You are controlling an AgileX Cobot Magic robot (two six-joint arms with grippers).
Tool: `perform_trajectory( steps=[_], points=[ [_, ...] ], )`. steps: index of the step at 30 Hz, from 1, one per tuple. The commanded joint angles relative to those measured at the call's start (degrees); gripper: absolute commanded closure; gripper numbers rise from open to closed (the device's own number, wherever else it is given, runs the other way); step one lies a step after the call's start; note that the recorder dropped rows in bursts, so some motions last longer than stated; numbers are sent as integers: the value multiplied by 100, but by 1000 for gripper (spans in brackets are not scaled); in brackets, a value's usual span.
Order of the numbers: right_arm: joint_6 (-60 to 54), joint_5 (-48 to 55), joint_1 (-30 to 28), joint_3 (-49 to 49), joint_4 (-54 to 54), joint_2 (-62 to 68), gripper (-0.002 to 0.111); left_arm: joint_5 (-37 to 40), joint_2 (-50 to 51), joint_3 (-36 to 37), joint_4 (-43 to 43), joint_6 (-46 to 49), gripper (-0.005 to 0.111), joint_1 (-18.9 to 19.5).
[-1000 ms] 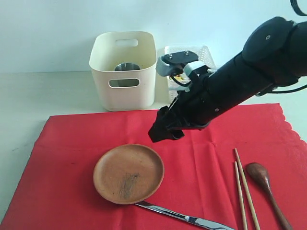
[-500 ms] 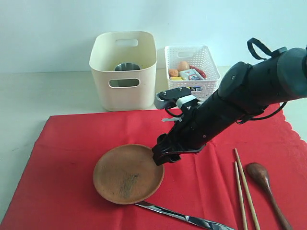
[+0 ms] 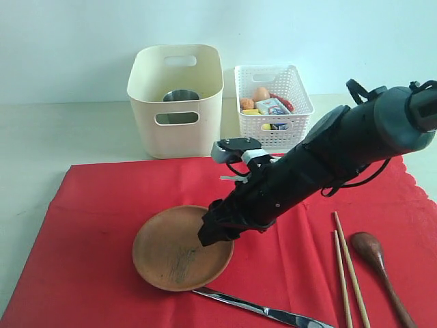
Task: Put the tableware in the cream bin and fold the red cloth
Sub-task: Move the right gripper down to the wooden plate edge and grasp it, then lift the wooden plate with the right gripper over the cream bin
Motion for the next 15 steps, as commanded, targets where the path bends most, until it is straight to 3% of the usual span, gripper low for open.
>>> perform_trajectory(
  steps=[1, 4, 6, 12, 15],
  points=[
    [-173, 107, -15, 42, 231, 103, 46, -6, -39, 14, -27, 21, 107, -23],
    [-173, 107, -15, 42, 283, 196, 49, -6, -39, 14, -27, 21, 107, -23],
    [-173, 107, -15, 42, 299, 235, 58, -6, -39, 14, -27, 21, 107, -23],
    [-194, -299, -15, 42, 276, 271, 107, -6, -39, 14, -27, 21, 107, -23],
    [-194, -356, -15, 42, 312, 271, 108, -6, -39, 14, -27, 21, 107, -23]
  ],
)
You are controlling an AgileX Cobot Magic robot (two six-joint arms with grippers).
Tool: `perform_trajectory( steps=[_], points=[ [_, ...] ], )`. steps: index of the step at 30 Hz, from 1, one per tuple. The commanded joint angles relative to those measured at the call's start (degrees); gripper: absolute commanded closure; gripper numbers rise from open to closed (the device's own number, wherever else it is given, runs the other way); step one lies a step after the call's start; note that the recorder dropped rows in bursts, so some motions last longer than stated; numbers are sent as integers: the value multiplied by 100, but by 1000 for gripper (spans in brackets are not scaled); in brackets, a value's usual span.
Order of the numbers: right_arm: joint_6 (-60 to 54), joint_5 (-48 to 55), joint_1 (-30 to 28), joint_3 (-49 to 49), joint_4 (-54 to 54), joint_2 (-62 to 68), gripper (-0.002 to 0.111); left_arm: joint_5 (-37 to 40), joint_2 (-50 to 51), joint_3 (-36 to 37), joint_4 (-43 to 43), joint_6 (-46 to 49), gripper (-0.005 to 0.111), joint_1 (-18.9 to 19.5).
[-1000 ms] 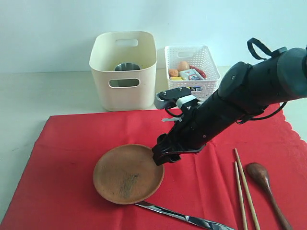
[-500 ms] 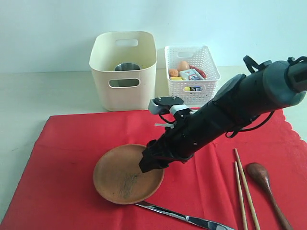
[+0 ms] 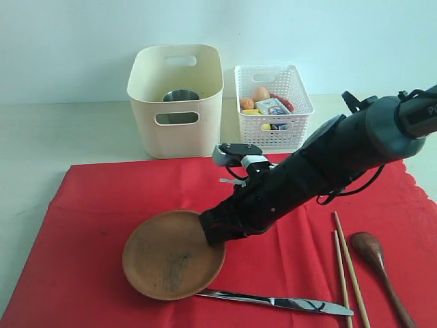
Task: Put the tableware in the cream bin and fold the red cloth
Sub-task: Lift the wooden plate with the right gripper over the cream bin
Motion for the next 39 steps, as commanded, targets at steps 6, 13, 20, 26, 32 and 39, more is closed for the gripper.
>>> perform_trajectory(
  steps=[6, 13, 20, 26, 32, 39],
  points=[
    [-549, -241, -15, 30, 517, -442, 108, -6, -39, 14, -27, 21, 107, -23],
    [-327, 380, -15, -439, 614, -768, 108, -6, -39, 14, -27, 21, 107, -23],
    [-128, 637, -15, -798, 591, -768, 108, -6, -39, 14, -27, 21, 107, -23],
    [-75, 753, -15, -1109, 591, -768, 108, -6, -39, 14, -27, 21, 107, -23],
    [62, 772, -92, -1411, 553, -768, 108, -6, -39, 14, -27, 21, 107, -23],
    [339, 772, -285, -2004, 447, -768, 108, -6, -39, 14, -27, 21, 107, -23]
  ],
)
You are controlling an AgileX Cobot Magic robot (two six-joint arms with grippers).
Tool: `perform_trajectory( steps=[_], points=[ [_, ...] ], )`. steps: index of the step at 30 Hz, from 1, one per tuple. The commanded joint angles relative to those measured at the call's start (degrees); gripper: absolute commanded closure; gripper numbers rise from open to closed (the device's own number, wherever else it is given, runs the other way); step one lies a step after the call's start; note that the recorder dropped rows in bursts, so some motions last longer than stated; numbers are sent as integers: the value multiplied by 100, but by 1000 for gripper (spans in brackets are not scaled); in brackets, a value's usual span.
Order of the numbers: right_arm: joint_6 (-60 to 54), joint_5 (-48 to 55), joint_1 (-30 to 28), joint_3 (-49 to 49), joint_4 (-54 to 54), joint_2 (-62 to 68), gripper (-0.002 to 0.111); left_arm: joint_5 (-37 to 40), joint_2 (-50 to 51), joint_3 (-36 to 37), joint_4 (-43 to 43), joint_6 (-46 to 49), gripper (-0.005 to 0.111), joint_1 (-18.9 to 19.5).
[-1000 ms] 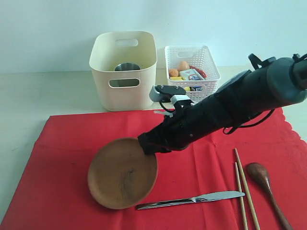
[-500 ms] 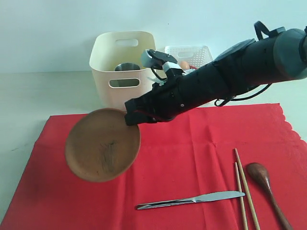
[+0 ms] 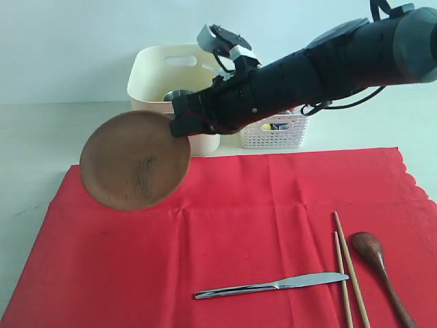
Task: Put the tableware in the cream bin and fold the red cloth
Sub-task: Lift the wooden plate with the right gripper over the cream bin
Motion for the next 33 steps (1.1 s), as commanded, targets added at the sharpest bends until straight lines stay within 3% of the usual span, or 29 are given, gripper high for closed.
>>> perform_trajectory(
  steps=[1, 17, 33],
  points=[
    [317, 20, -145, -470, -119, -75, 108, -6, -39, 14, -27, 21, 107, -23],
    [2399, -589, -463, -2215, -2497, -75, 108, -6, -39, 14, -27, 21, 107, -23],
    [2584, -1157, -463, -3367, -2890, 736, 108, -6, -39, 14, -27, 21, 107, -23]
  ],
)
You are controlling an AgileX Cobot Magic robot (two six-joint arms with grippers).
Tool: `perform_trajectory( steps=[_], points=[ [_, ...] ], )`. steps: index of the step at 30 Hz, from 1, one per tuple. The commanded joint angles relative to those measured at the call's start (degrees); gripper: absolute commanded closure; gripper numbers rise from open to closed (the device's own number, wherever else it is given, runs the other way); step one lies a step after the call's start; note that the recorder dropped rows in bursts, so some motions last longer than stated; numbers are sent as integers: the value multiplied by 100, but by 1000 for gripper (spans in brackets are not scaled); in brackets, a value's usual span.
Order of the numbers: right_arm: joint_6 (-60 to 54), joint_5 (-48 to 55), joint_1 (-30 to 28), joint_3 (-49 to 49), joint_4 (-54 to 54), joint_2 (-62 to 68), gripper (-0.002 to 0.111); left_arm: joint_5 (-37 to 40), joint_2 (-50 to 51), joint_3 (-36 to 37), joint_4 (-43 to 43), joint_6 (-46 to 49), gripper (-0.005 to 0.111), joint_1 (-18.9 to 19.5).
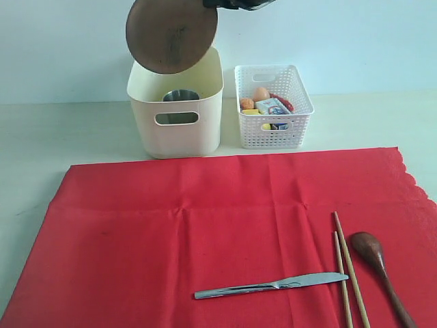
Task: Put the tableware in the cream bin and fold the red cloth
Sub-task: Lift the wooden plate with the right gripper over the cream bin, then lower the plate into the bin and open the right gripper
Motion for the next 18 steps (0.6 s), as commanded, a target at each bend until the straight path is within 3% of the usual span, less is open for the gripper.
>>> perform_trajectory(
  steps=[1, 18],
  points=[
    [131, -149, -28, -429, -8, 295, 108, -6, -39, 14, -27, 21, 107, -23],
    [170, -404, -258, -968, 43, 1301, 108, -6, -39, 14, -27, 21, 107, -23]
  ],
)
